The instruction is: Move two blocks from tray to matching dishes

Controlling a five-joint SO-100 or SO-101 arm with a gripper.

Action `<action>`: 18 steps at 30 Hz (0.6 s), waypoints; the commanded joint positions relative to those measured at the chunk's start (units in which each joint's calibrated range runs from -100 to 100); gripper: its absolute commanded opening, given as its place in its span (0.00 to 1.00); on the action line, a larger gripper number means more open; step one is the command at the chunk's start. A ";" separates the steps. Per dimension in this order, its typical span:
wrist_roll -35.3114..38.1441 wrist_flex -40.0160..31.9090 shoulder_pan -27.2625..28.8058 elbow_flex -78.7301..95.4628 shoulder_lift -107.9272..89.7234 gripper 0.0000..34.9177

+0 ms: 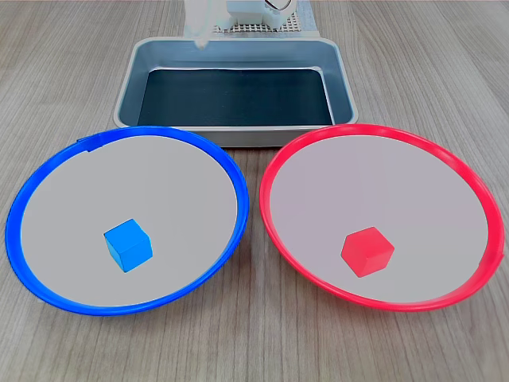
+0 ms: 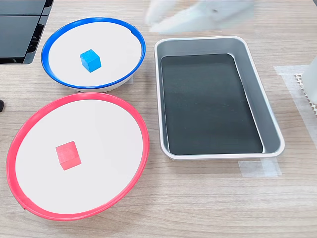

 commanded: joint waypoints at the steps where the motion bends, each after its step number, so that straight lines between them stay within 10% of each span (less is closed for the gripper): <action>1: -2.74 4.20 -2.32 14.66 -23.09 0.00; 18: -2.49 24.01 -2.32 27.95 -45.18 0.01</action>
